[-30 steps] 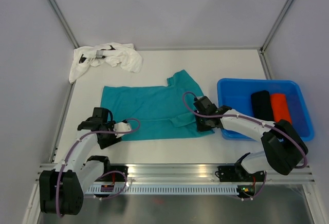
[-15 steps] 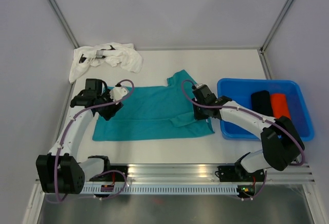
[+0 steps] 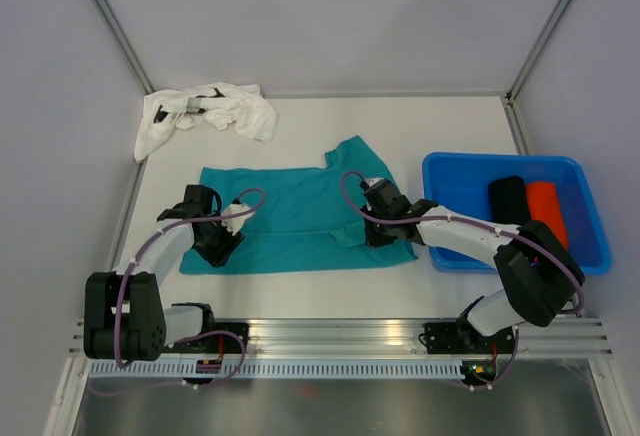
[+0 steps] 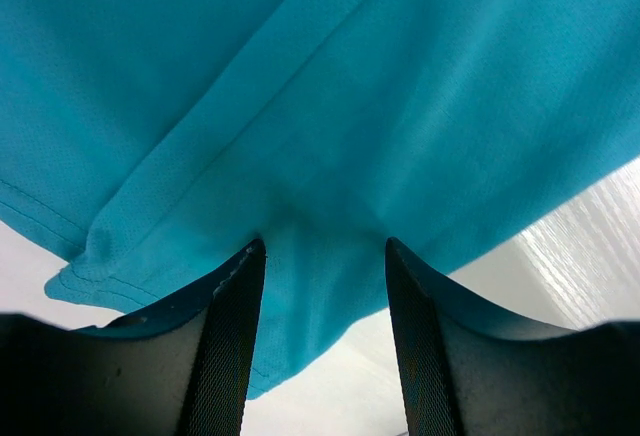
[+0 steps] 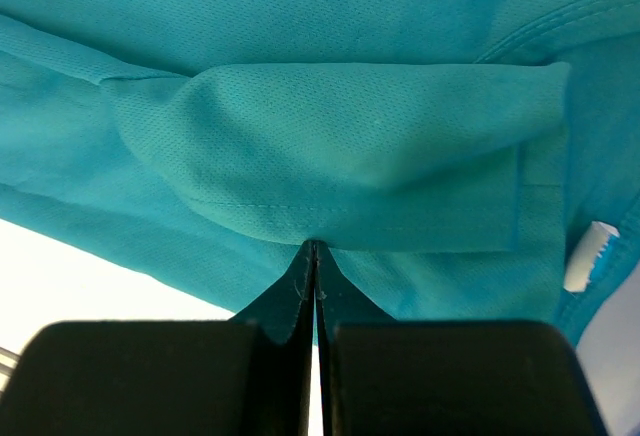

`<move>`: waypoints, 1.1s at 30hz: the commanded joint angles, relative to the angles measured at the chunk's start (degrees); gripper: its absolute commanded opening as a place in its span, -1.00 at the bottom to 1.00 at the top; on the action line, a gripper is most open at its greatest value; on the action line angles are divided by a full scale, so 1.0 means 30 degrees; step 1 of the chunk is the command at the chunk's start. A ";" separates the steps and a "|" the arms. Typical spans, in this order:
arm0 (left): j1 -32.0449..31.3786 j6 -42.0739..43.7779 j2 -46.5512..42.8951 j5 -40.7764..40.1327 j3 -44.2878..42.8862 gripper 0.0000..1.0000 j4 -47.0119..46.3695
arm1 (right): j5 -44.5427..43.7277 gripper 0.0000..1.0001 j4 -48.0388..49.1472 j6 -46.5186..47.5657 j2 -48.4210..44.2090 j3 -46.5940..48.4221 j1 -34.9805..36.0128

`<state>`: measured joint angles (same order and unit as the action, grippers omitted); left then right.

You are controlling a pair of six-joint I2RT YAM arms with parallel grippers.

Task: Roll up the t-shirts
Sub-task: Fold the tshirt

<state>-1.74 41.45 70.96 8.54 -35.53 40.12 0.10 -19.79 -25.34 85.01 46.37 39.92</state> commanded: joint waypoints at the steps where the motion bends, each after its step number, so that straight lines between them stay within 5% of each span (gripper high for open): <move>1: -0.0065 -0.0780 0.0310 -0.0412 0.0153 0.15 -0.1888 | 0.0114 -0.99 0.1062 -0.0167 0.0840 0.0332 0.0023; 16: -0.0065 -0.1161 0.1367 -0.0355 0.0475 0.15 -0.2445 | -0.0123 -0.99 -0.0289 -0.0692 -0.0681 0.0072 0.0901; 33: -0.0065 -0.0927 0.1601 -0.0676 0.0593 0.15 -0.2416 | -0.1555 -0.99 -0.0580 0.0098 0.1924 0.1564 0.1136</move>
<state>-1.74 39.55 73.54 7.57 -35.38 35.81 -1.06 -21.06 -26.37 90.02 48.01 43.03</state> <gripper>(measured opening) 0.578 0.004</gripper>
